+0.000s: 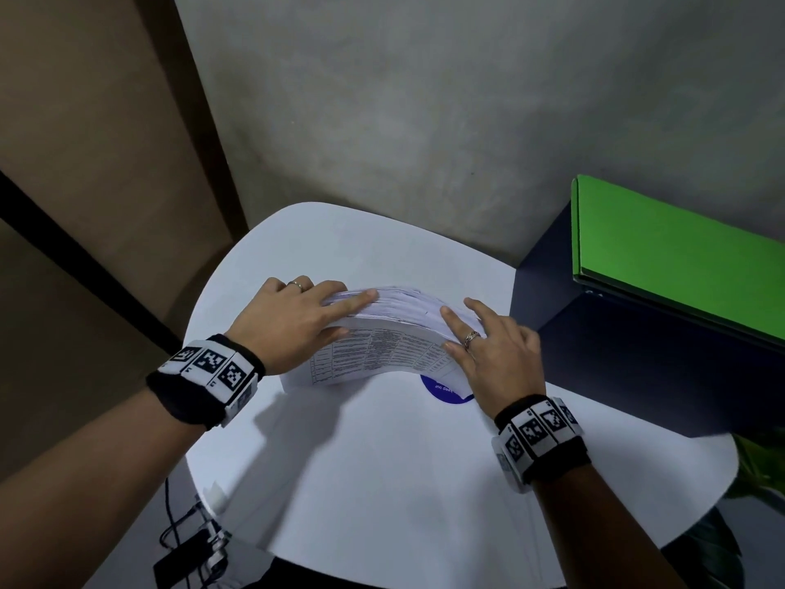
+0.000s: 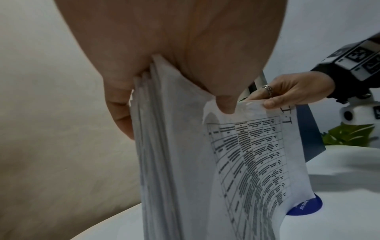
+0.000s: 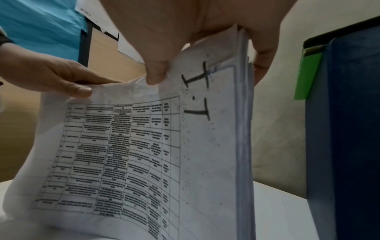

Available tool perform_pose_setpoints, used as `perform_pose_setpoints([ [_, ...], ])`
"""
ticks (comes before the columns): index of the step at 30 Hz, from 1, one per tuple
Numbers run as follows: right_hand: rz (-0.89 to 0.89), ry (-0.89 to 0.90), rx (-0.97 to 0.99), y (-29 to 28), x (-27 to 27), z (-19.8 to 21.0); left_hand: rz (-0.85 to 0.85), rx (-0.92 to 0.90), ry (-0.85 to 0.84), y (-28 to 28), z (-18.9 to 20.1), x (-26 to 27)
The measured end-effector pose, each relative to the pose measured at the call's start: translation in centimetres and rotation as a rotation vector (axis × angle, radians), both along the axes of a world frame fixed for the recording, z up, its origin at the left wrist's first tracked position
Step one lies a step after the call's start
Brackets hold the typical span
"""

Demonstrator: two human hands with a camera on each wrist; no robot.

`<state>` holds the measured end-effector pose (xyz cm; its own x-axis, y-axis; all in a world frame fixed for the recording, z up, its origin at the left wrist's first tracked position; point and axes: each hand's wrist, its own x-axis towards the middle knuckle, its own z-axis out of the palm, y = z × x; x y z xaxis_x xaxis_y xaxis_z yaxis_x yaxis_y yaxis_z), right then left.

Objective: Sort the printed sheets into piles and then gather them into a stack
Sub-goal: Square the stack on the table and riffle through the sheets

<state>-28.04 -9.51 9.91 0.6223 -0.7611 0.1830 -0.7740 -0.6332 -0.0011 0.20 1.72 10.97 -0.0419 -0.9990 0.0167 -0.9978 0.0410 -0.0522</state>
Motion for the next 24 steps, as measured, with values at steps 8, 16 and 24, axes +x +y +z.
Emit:
perform_pose_setpoints([
  [8, -0.064, 0.112, 0.09, -0.3, 0.4, 0.2, 0.024, 0.028, 0.031, -0.2, -0.1, 0.6],
  [16, -0.118, 0.172, 0.166, -1.1, 0.8, 0.6, 0.127, 0.083, 0.075, -1.1, 0.2, 1.2],
  [24, -0.112, 0.122, 0.231, -0.5, 0.3, 1.7, 0.156, 0.151, 0.067, -0.3, 0.5, 0.6],
])
